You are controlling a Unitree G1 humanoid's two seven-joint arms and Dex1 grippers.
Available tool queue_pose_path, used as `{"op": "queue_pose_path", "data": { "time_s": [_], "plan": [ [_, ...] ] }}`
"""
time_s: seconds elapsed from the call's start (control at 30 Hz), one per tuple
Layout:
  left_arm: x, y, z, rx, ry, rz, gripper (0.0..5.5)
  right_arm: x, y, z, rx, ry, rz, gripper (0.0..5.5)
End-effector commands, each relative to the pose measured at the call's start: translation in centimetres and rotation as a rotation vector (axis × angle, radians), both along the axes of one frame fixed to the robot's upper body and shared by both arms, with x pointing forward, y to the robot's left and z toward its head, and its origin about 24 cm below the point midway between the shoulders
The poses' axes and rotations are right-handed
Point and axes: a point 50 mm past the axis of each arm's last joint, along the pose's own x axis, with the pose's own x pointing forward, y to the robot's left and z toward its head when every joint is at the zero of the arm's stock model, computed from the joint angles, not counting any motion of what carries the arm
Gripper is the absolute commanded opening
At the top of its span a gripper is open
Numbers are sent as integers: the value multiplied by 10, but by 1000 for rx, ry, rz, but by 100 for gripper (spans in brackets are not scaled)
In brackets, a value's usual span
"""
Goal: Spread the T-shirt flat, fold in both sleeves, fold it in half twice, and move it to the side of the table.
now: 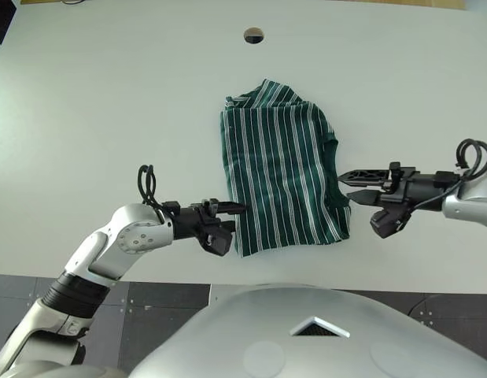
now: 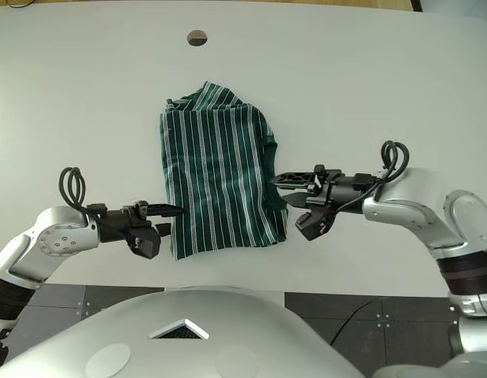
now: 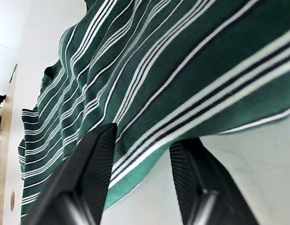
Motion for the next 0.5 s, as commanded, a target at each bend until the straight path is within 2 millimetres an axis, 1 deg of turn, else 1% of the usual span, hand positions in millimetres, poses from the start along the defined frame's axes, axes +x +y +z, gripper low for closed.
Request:
{"op": "queue_pose_path", "data": {
  "time_s": [0.03,0.07,0.1,0.13,0.17,0.2,0.27,0.3,0.4,0.5],
  "plan": [
    [-7,10,-13,100,78,-14,126,-3,-15,-15,-76,36,-16,274],
    [-8,10,-13,101,80,-15,105,-4,-17,-18,-88,43,-13,274],
    [-8,10,-13,101,81,-14,96,-6,-17,-20,-97,49,-5,274],
    [-8,11,-13,100,81,-13,72,-7,-16,-22,-102,55,3,274],
    [-8,11,-13,98,80,-11,66,-10,-15,-24,-104,64,15,274],
    [-7,11,-13,96,79,-9,45,-12,-13,-26,-104,71,25,274],
    [-7,11,-13,92,76,-7,40,-17,-9,-31,-99,87,52,274],
    [-7,10,-13,91,75,-6,19,-20,-5,-33,-88,91,68,274],
    [-6,11,-12,89,74,-6,13,-27,8,-33,-39,90,120,274],
    [-6,10,-12,84,75,-5,13,-31,15,-33,-14,90,151,274]
  ]
}}
